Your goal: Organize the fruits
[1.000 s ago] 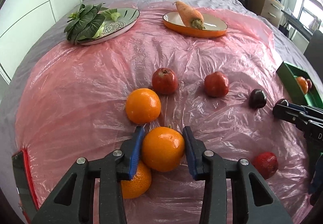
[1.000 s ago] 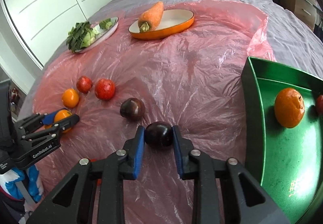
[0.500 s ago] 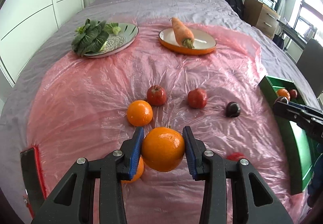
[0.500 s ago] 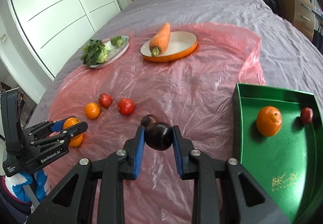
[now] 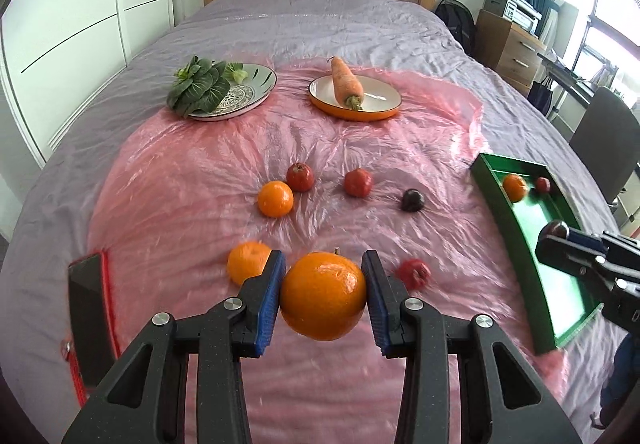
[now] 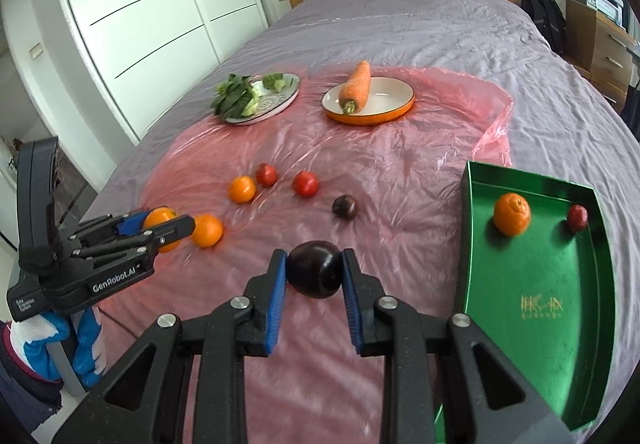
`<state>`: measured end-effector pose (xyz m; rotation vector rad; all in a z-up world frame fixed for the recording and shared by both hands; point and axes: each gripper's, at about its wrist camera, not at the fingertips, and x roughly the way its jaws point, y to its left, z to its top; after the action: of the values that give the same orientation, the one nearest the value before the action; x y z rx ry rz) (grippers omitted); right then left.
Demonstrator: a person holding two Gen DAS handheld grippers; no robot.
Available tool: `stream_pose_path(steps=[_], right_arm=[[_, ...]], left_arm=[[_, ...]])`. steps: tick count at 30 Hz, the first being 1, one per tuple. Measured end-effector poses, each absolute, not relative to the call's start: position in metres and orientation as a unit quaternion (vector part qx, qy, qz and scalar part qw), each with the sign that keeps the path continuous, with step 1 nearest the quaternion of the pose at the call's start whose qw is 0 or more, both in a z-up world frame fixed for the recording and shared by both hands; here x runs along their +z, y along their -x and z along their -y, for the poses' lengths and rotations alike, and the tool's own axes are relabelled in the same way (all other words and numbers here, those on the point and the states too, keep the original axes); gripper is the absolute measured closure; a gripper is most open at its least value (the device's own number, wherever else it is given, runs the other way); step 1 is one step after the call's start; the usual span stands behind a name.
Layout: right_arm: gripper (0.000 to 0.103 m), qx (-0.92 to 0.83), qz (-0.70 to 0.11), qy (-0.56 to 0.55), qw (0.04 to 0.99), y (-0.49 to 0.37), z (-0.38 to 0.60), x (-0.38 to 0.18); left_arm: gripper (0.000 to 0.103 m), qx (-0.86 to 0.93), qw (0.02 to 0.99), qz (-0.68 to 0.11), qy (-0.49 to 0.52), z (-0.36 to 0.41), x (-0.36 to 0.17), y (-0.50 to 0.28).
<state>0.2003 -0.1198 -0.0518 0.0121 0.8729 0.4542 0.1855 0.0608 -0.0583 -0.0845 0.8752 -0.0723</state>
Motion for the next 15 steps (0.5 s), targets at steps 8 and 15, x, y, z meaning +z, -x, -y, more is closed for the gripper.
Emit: stream_pose_path(steps=[8,15], right_arm=[[0.066,0.213,-0.413,0.012,0.885,-0.133,0.122,-0.03],[0.066,0.207,-0.395,0.024,0.894,-0.073,0.121,-0.01]], left_arm=[[0.069,-0.048,0.914,-0.4,0.05,-0.058,-0.023,-0.126],[0.069,-0.06,0.925,-0.373,0.046,-0.059,0.005,-0.073]])
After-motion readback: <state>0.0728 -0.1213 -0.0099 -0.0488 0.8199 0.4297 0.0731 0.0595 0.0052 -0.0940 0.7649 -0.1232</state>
